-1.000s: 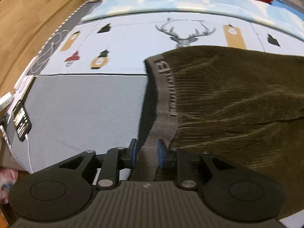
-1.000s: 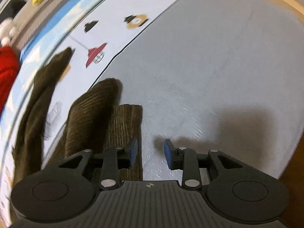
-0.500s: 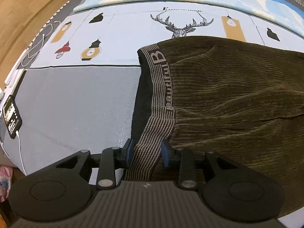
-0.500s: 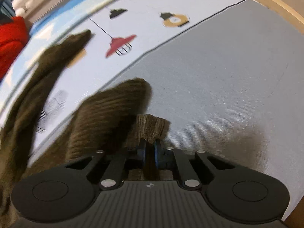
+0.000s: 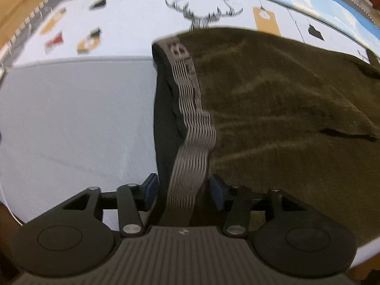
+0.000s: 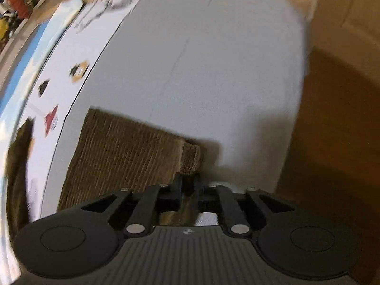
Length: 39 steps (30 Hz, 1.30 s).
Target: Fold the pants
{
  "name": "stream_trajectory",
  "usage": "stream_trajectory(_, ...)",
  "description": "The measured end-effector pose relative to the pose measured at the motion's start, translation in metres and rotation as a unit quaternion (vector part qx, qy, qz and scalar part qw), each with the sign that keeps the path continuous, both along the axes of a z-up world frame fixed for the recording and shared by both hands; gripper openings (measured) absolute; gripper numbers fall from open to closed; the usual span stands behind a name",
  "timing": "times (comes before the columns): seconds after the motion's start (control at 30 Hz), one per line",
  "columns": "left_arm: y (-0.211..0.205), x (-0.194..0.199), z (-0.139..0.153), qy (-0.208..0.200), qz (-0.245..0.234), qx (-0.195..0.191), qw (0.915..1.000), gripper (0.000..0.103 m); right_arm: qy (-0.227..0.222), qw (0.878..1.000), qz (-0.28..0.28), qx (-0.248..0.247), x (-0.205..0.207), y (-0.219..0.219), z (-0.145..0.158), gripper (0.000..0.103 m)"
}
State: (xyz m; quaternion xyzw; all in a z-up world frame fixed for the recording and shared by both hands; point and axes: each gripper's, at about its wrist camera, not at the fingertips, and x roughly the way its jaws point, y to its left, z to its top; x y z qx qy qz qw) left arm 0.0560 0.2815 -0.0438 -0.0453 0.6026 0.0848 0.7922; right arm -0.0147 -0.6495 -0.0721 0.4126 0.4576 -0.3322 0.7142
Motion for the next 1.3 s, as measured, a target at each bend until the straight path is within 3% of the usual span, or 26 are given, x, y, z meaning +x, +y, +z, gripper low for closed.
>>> stream_trajectory(0.03,0.004,-0.001,-0.002,0.007,0.002,-0.009,0.9999,0.055,0.003,1.0,0.005,-0.006,0.001,-0.002,-0.001,0.016)
stream_trajectory(0.1,0.011,-0.005,-0.009,0.02,0.008,-0.025,0.9994,0.055,0.013,0.999,0.023,-0.021,0.004,-0.001,-0.004,0.033)
stream_trajectory(0.17,0.018,-0.008,-0.015,0.029,0.017,-0.038,0.9987,0.056,0.031,0.998,0.038,-0.027,0.01,-0.001,-0.01,0.038)
stream_trajectory(0.33,0.027,-0.009,-0.028,0.041,0.035,-0.059,0.9968,0.06,0.075,0.995,0.06,-0.032,0.021,0.006,-0.022,0.037)
stream_trajectory(0.43,0.027,-0.006,-0.031,0.041,0.042,-0.067,0.9961,0.063,0.075,0.994,0.044,-0.059,0.023,0.007,-0.017,0.02)
stream_trajectory(0.53,0.025,-0.003,-0.035,0.042,0.038,-0.064,0.9963,0.063,0.067,0.995,0.046,-0.063,0.022,0.01,-0.015,0.015)
stream_trajectory(0.57,0.024,-0.002,-0.035,0.042,0.034,-0.06,0.9967,0.061,0.062,0.995,0.047,-0.066,0.02,0.011,-0.013,0.014)
stream_trajectory(0.63,0.021,-0.004,-0.034,0.037,0.019,-0.048,0.998,0.045,0.034,0.997,0.029,-0.07,0.015,0.009,-0.007,0.013)
stream_trajectory(0.67,0.019,-0.005,-0.032,0.032,0.009,-0.046,0.9984,0.022,0.016,0.997,0.016,-0.075,0.012,0.008,-0.001,0.012)
stream_trajectory(0.7,0.017,-0.006,-0.028,0.025,0.0,-0.036,0.999,0.01,0.005,0.997,0.01,-0.079,0.011,0.006,0.002,0.012)
stream_trajectory(0.77,0.014,-0.009,-0.02,0.015,-0.005,-0.037,0.9992,0.008,-0.011,0.996,0.0,-0.092,0.007,0.008,0.009,0.012)
stream_trajectory(0.97,0.019,-0.029,0.011,-0.028,-0.024,-0.026,0.999,0.006,-0.017,0.993,0.022,-0.111,0.005,0.021,0.015,0.012)
stream_trajectory(1.17,0.013,-0.023,-0.001,0.003,-0.035,0.005,0.9994,0.007,0.037,0.991,0.065,-0.106,0.013,0.022,0.001,0.012)
stream_trajectory(1.23,0.006,-0.018,0.0,0.009,-0.041,0.021,0.9989,0.01,0.044,0.991,0.07,-0.105,0.012,0.02,-0.001,0.012)
stream_trajectory(1.3,0.003,-0.022,0.003,0.01,-0.044,0.046,0.9979,0.02,0.045,0.99,0.079,-0.103,0.012,0.02,0.0,0.013)
